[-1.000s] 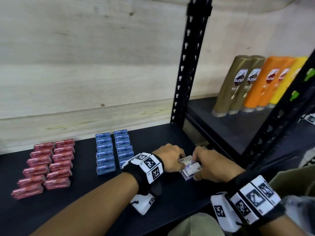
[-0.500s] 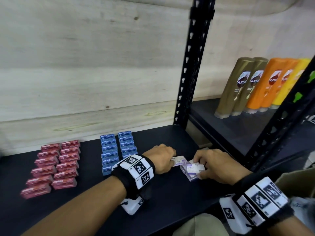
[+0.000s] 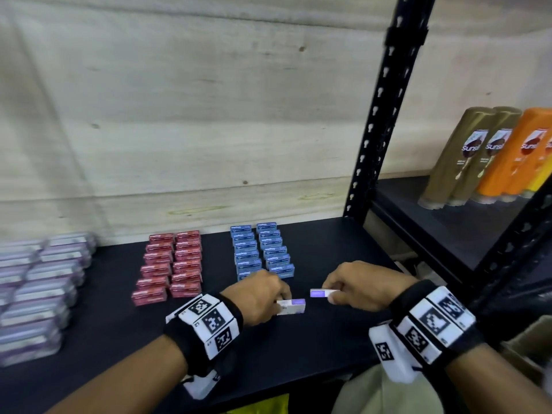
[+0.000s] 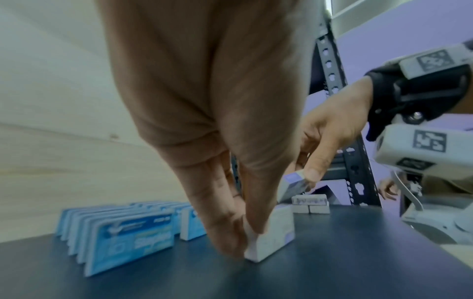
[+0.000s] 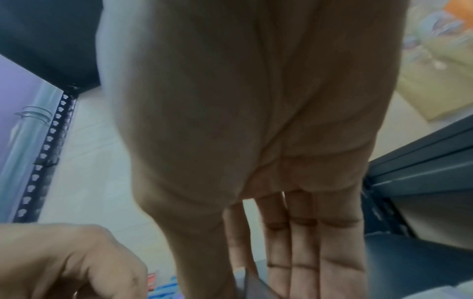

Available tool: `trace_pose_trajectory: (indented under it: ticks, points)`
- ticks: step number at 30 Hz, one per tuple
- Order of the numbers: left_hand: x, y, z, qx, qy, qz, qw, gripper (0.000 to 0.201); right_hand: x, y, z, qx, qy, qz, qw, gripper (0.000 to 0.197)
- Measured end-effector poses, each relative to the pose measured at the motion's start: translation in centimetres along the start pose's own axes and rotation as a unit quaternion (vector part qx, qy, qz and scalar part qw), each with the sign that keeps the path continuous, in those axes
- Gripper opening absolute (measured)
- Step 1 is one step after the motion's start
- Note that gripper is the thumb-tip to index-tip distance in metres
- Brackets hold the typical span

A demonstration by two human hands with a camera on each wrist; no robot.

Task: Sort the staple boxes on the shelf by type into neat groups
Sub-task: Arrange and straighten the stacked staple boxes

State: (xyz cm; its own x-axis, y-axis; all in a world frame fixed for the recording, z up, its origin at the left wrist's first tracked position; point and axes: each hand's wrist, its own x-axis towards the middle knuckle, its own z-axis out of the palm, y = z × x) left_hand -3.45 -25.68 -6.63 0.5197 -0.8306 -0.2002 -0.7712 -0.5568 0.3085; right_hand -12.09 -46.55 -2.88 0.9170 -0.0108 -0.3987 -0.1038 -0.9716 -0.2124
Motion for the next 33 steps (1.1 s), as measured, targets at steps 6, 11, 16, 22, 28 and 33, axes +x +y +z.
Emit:
trace_pose_trajectory:
  ticks: [6, 11, 16, 22, 28, 33]
  points:
    - [-2.6, -1.4, -0.3, 0.009, 0.009, -0.035, 0.999, 0.027, 1.0, -2.1, 0.9, -0.028, 0.001, -0.019, 0.999, 0.02]
    - [-3.7, -1.3, -0.3, 0.009, -0.01, -0.027, 1.0, 0.044, 1.5, -2.7, 1.6, -0.031, 0.009, -0.012, 0.999, 0.018]
    - [-3.4, -1.3, -0.3, 0.021, -0.048, 0.006, 0.999, 0.044, 1.5, -2.4, 2.0, -0.027, 0.014, -0.002, 1.0, 0.017]
    - [-2.7, -1.7, -0.8, 0.015, -0.08, 0.023, 0.996, 0.057, 1.7, -2.1, 2.4, -0.015, 0.022, 0.004, 1.0, 0.02]
    - [-1.8, -1.4, -0.5, 0.071, -0.015, 0.017, 0.997, 0.03, 2.1, -2.2, 2.6, -0.017, 0.019, 0.009, 1.0, 0.013]
    - [-1.7, -1.1, -0.3, 0.133, 0.017, 0.005, 0.991, 0.024, 2.2, -1.9, 2.3, -0.013, 0.025, -0.001, 1.0, 0.011]
